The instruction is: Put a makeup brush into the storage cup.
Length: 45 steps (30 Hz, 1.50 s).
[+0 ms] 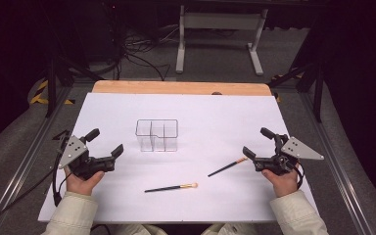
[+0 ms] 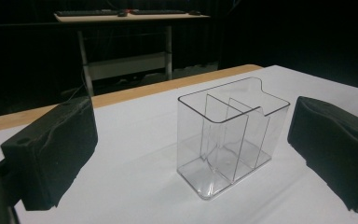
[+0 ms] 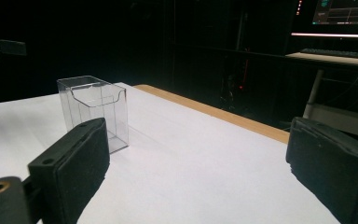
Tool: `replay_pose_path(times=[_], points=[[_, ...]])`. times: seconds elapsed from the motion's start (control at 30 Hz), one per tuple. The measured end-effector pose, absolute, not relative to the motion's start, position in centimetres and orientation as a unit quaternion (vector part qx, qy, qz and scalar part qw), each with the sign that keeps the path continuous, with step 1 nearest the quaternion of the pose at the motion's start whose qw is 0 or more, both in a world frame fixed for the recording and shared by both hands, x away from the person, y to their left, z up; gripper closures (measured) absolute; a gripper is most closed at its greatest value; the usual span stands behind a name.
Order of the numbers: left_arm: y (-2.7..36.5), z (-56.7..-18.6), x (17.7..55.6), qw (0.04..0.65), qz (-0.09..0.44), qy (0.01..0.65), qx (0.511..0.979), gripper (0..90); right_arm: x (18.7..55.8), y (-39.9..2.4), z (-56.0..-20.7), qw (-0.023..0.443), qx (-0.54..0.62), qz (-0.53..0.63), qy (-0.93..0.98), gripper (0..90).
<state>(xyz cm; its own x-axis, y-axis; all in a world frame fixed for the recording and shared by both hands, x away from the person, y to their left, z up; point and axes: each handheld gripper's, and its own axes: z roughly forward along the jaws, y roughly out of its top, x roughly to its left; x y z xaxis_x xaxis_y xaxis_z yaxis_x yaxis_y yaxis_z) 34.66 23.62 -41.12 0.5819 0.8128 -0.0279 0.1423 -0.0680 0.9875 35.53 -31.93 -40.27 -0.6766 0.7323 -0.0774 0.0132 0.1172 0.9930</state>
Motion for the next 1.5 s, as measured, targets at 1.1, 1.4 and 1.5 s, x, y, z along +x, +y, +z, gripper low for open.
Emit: replay_pose_path(times=[1.1,1.4,1.5], points=[[18.4,-38.0,35.3,0.615,0.242,0.294,0.69,2.2,35.8,-32.2,-40.7,0.29,0.277,0.608,0.685,6.6],[15.9,-37.0,35.8,0.632,0.214,0.272,0.693,2.3,35.9,-32.4,-40.7,0.282,0.283,0.615,0.68,6.3],[15.1,-36.5,35.7,0.637,0.212,0.262,0.693,2.3,36.0,-32.4,-40.8,0.271,0.287,0.623,0.676,6.2]])
